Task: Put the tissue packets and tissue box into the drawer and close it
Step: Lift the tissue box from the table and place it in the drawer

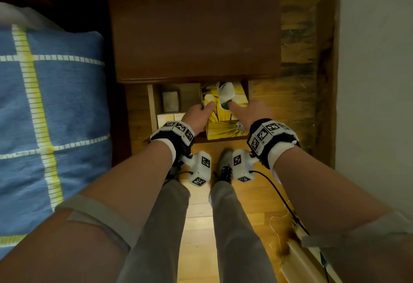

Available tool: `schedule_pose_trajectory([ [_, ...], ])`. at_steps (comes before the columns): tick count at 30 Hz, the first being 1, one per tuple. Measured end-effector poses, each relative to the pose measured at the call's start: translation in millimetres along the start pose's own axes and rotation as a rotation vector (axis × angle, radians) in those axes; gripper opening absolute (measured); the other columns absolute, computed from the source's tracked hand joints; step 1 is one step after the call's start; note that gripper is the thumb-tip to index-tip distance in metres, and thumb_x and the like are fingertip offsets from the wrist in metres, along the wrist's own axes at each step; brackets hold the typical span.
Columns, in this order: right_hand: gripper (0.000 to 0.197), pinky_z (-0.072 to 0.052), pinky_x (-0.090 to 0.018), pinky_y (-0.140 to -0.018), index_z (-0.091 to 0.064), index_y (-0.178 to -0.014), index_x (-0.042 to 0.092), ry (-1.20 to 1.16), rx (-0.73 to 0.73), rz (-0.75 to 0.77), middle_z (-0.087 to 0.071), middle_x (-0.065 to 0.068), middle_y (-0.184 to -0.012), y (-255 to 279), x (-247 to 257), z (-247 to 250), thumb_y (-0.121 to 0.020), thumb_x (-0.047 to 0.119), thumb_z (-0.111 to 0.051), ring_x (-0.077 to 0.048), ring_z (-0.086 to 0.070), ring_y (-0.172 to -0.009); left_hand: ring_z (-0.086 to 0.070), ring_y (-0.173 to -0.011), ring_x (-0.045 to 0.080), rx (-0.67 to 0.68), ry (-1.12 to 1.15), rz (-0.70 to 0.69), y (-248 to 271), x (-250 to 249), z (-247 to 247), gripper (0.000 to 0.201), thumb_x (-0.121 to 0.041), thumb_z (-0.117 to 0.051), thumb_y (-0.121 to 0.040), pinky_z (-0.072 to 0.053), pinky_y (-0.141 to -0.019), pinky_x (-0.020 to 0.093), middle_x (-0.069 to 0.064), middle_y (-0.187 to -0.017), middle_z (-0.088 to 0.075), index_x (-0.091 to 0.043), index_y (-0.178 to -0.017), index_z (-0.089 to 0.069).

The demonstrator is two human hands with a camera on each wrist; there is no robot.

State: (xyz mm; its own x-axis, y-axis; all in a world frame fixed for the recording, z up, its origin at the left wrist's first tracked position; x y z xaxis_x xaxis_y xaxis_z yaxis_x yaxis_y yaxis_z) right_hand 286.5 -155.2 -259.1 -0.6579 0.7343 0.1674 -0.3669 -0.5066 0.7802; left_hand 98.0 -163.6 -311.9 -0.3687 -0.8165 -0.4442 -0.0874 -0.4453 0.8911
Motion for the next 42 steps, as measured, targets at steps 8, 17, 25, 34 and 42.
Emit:
schedule_pose_trajectory([
  [8,0.054,-0.054,-0.039,-0.082,-0.056,-0.124,0.000,-0.054,-0.005,-0.010,-0.067,-0.018,-0.115,-24,-8,-19,-0.092,0.042,-0.060,-0.034,-0.065,-0.102,-0.057,-0.119,0.031,0.111,0.100,0.034,-4,5,-12,0.032,-0.003,-0.054,-0.097,-0.050,-0.097,0.041,0.012,-0.124,-0.059,-0.008,-0.129,-0.055],
  [17,0.037,-0.048,-0.029,-0.081,-0.065,-0.125,0.019,0.052,-0.046,0.047,-0.068,-0.005,-0.122,1,-29,-11,-0.090,0.028,-0.057,-0.028,-0.064,-0.107,-0.053,-0.126,0.026,0.032,-0.104,-0.027,15,6,2,0.051,-0.018,-0.057,-0.094,-0.041,-0.111,0.044,0.010,-0.144,-0.052,-0.012,-0.144,-0.048],
  [25,0.023,-0.042,-0.025,-0.054,-0.063,-0.085,0.010,-0.017,0.011,-0.044,-0.065,-0.004,-0.076,36,-32,-42,-0.086,0.033,-0.058,-0.024,-0.059,-0.068,-0.070,-0.082,0.033,-0.222,-0.307,0.011,45,40,69,0.030,-0.031,-0.048,-0.084,-0.058,-0.083,0.045,0.018,-0.093,-0.074,-0.010,-0.087,-0.069],
  [34,0.057,-0.058,-0.051,-0.084,-0.062,-0.074,0.012,-0.360,0.131,-0.216,-0.075,-0.011,-0.091,34,-75,-118,-0.082,0.064,-0.040,-0.035,-0.072,-0.083,-0.064,-0.069,0.023,-0.115,-0.214,0.304,70,121,77,0.024,-0.023,-0.052,-0.094,-0.054,-0.055,0.030,0.015,-0.090,-0.066,0.000,-0.095,-0.059],
  [42,0.036,-0.060,-0.048,-0.081,-0.058,-0.073,0.012,-0.508,0.116,-0.224,-0.070,0.000,-0.070,47,-60,-113,-0.086,0.046,-0.061,-0.029,-0.075,-0.078,-0.042,-0.056,0.016,-0.161,-0.275,0.243,69,120,79,0.028,-0.018,-0.053,-0.092,-0.030,-0.048,0.027,0.003,-0.065,-0.042,-0.008,-0.067,-0.046],
])
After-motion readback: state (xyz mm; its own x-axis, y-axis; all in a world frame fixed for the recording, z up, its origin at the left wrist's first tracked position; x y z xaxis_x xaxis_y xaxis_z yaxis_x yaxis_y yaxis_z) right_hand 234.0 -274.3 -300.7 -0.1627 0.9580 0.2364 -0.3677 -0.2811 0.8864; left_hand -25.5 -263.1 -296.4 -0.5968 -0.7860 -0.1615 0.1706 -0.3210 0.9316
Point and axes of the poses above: each hand's wrist, its own y-axis away from the middle knuckle, its own z-axis out of the back of the hand, x = y × z, the point moved 10 cm from there along -y, towards the middle knuckle
